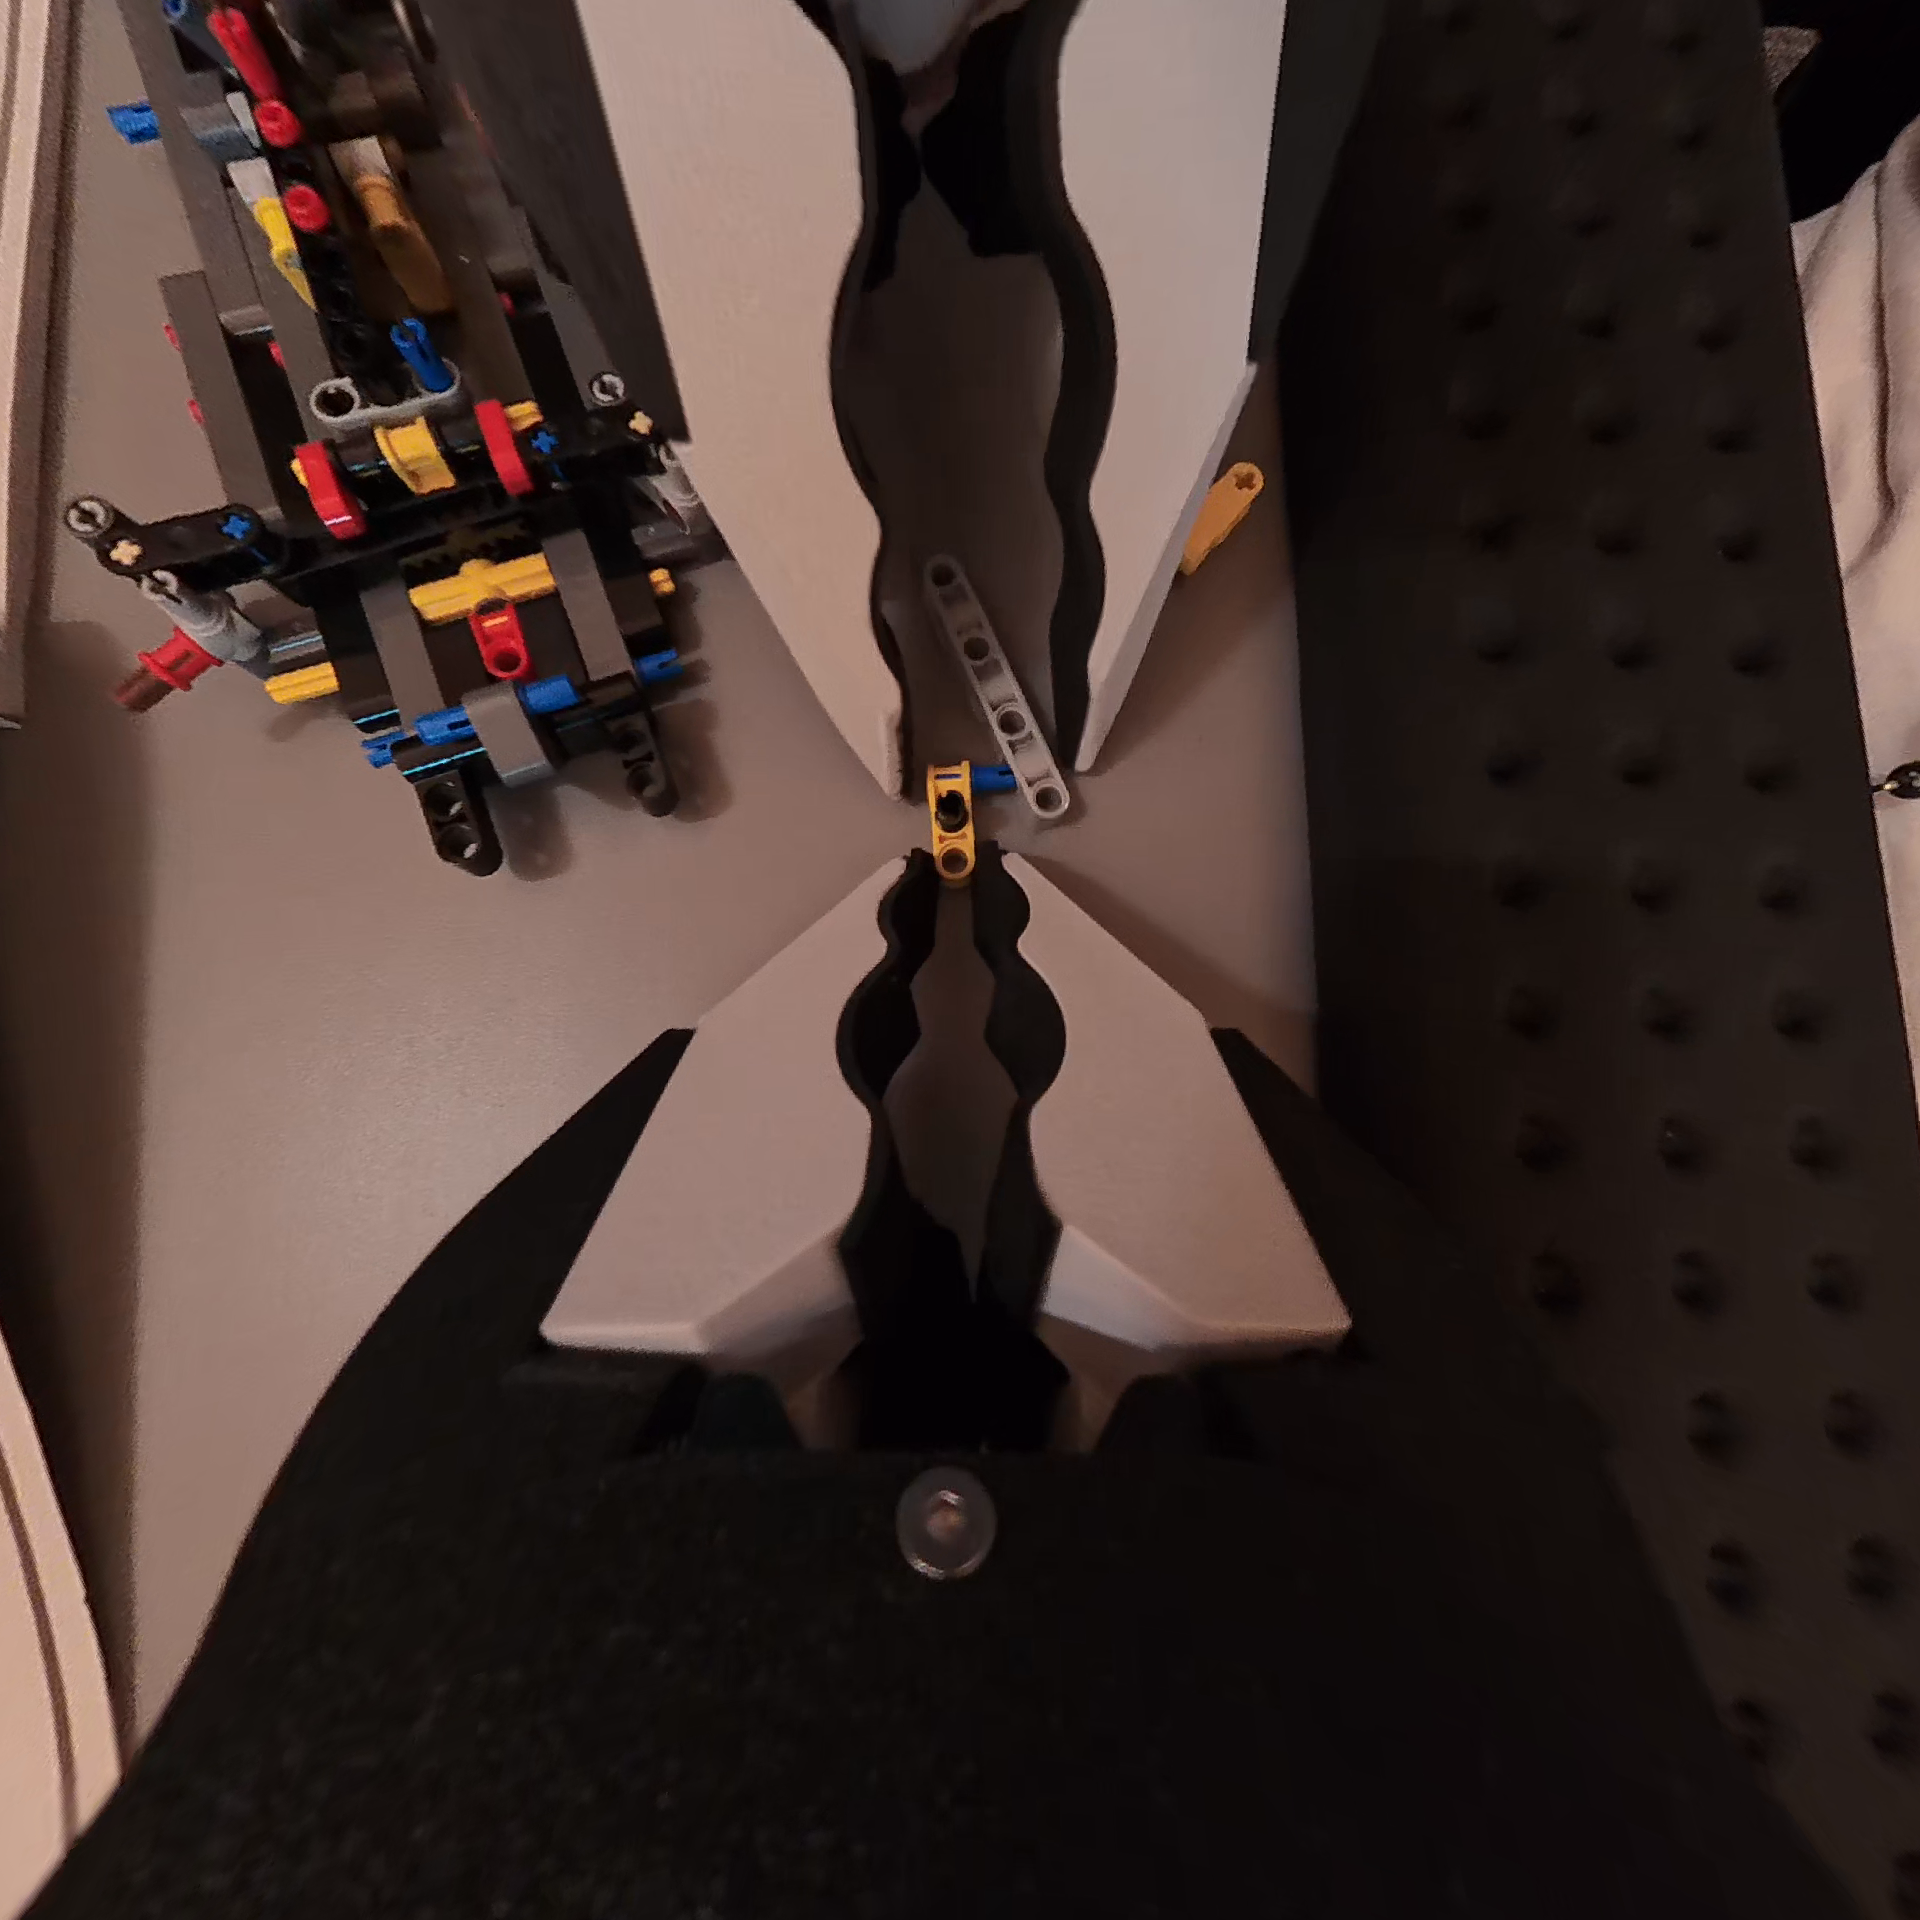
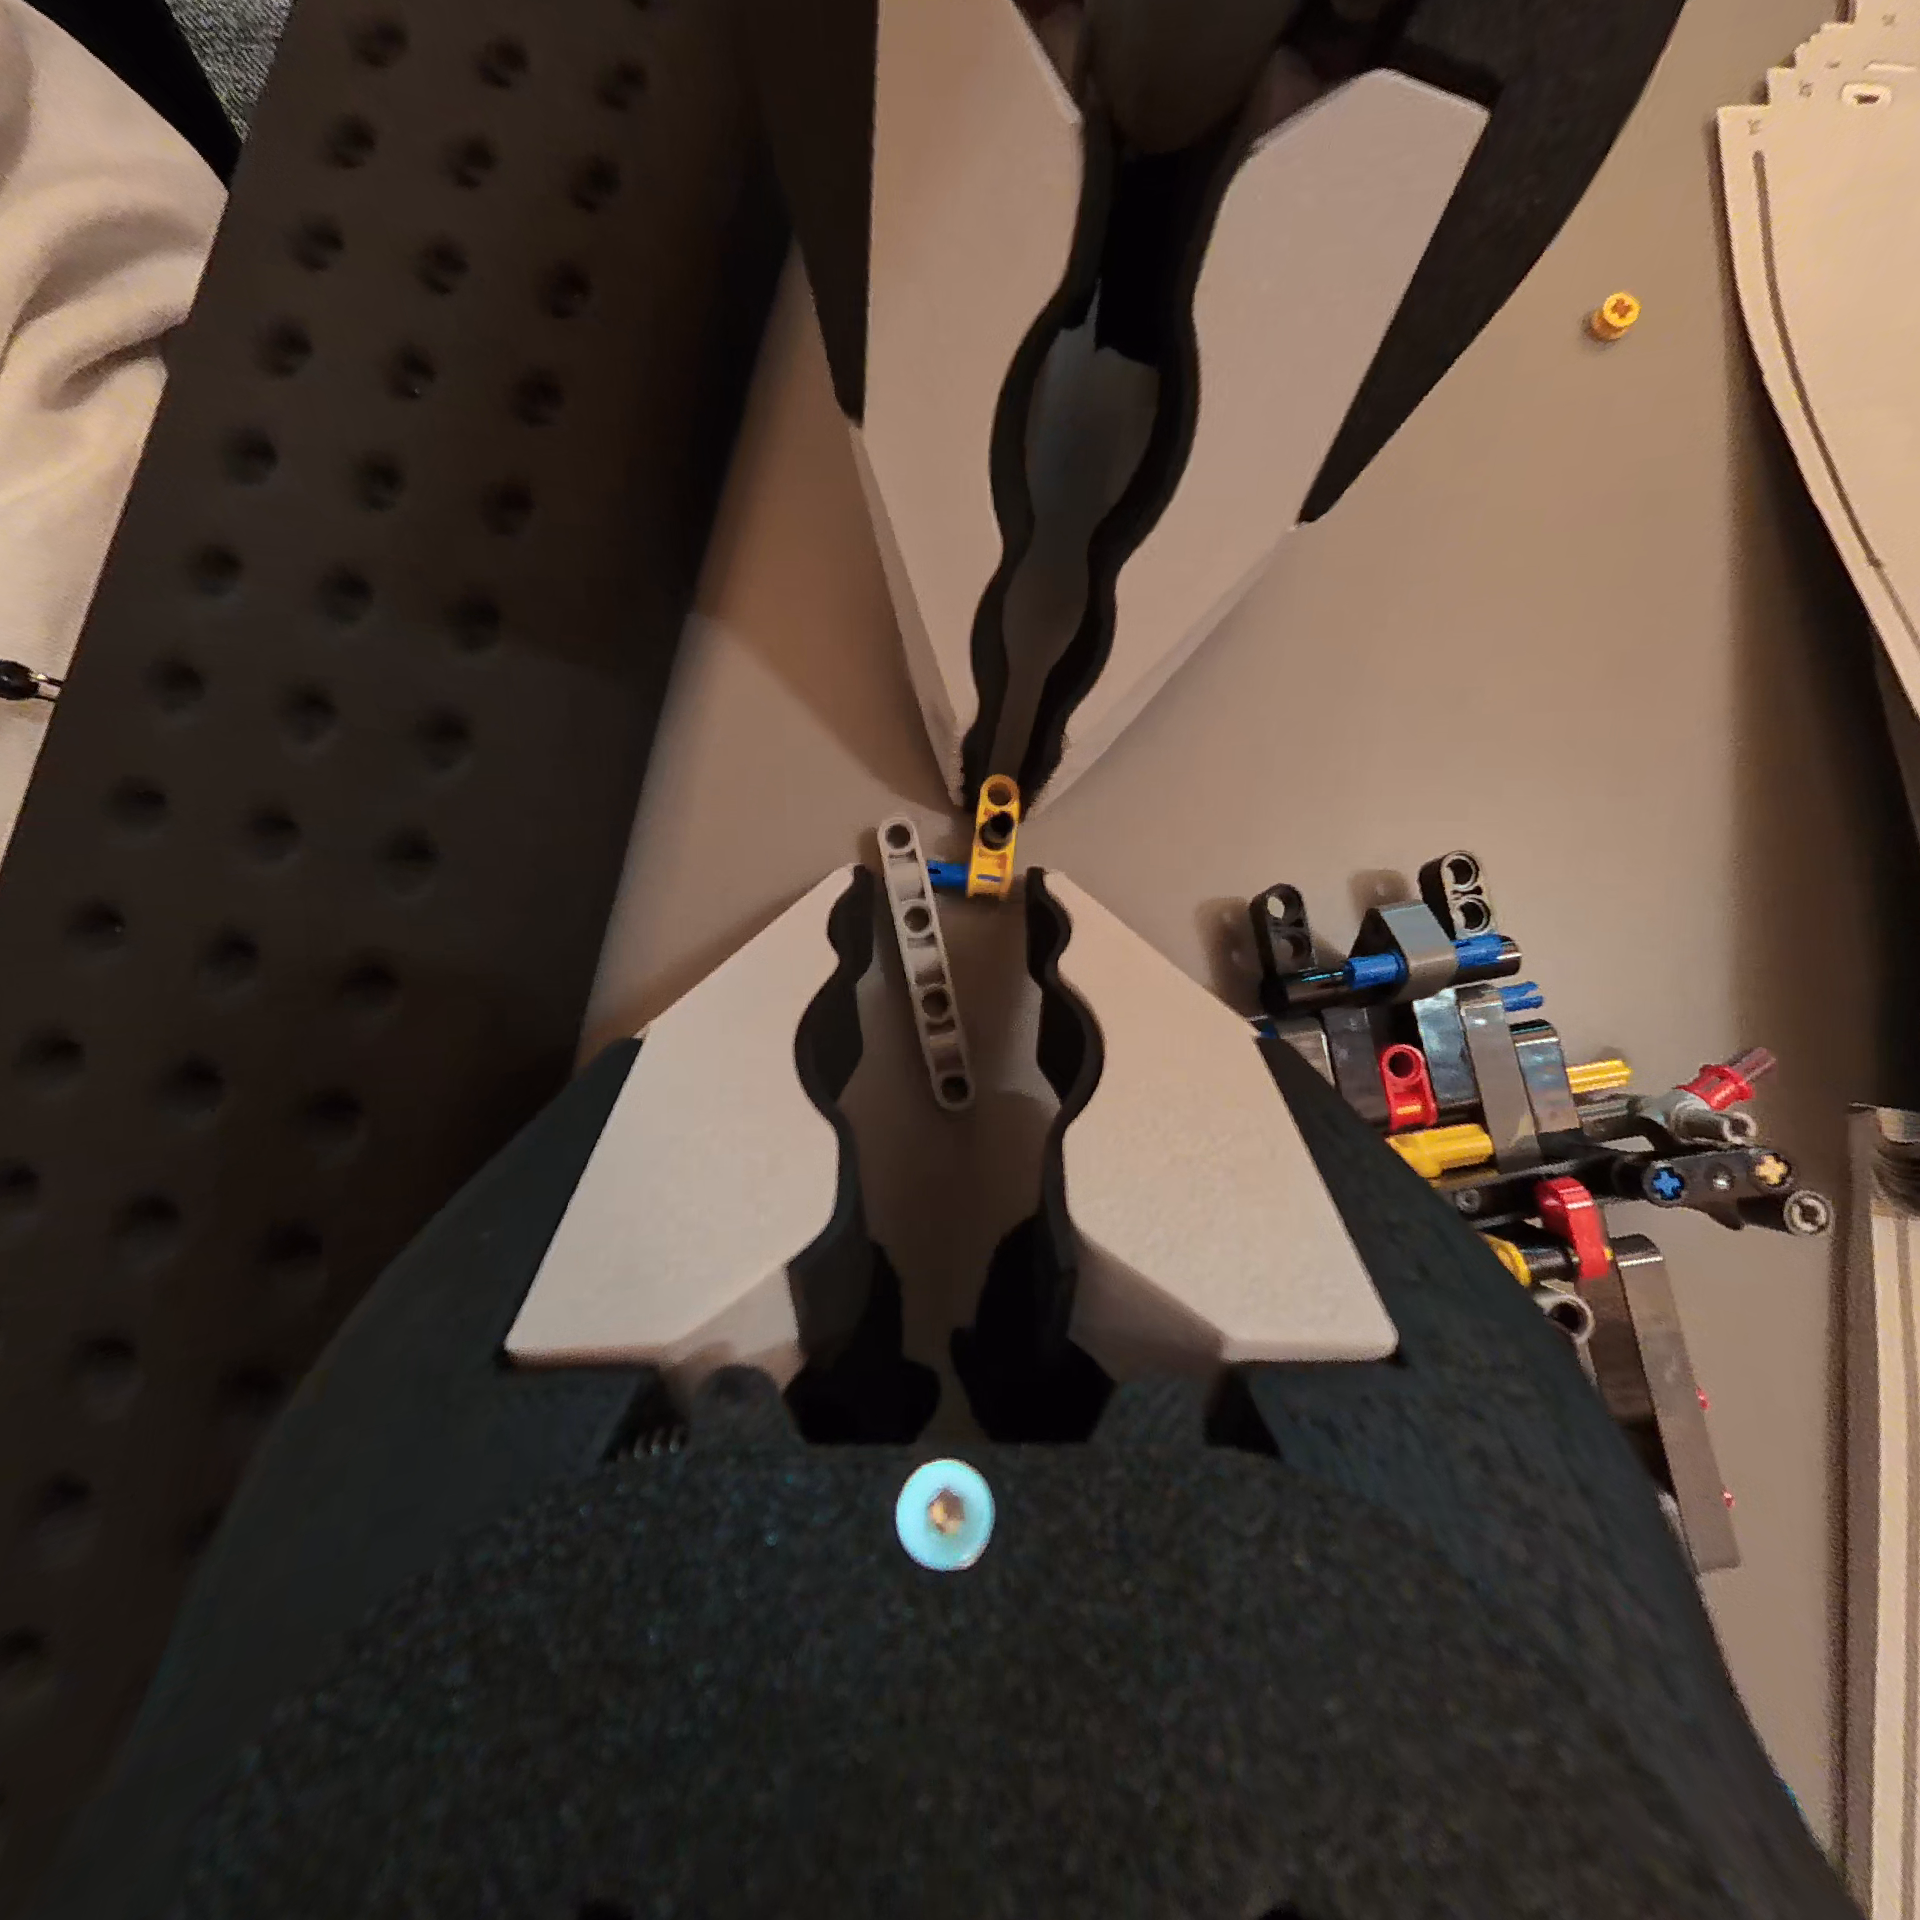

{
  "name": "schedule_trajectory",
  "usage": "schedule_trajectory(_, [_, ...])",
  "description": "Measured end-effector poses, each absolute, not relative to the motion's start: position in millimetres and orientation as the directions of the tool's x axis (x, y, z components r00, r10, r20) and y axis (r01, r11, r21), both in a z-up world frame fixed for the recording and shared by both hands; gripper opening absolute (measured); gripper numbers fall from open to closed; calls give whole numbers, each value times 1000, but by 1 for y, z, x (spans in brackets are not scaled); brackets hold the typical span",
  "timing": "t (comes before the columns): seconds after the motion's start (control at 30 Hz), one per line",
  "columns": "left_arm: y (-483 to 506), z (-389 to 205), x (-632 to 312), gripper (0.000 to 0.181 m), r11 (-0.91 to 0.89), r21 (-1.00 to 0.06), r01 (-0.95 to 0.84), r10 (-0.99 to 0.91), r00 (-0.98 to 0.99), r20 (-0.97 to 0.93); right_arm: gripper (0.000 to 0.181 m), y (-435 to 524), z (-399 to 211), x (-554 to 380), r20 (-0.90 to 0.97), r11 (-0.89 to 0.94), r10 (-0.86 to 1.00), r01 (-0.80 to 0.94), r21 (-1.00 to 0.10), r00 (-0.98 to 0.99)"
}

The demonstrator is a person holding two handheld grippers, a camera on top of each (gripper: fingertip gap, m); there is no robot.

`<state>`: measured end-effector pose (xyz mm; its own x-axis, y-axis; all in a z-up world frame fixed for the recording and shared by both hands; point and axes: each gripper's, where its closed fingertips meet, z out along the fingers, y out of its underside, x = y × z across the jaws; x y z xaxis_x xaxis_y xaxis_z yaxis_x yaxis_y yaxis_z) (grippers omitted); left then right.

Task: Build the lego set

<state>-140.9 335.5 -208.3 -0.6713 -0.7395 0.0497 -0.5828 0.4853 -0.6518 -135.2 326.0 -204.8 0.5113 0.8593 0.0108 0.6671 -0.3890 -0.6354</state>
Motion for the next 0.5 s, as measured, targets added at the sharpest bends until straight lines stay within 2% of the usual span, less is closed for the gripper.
schedule_trajectory(0.5, [325, -208, -140, 6, 486, -651, -583, -756, -654, 21, 19, 322, -205, -139, -88, -441, 856, 628, -641, 510])
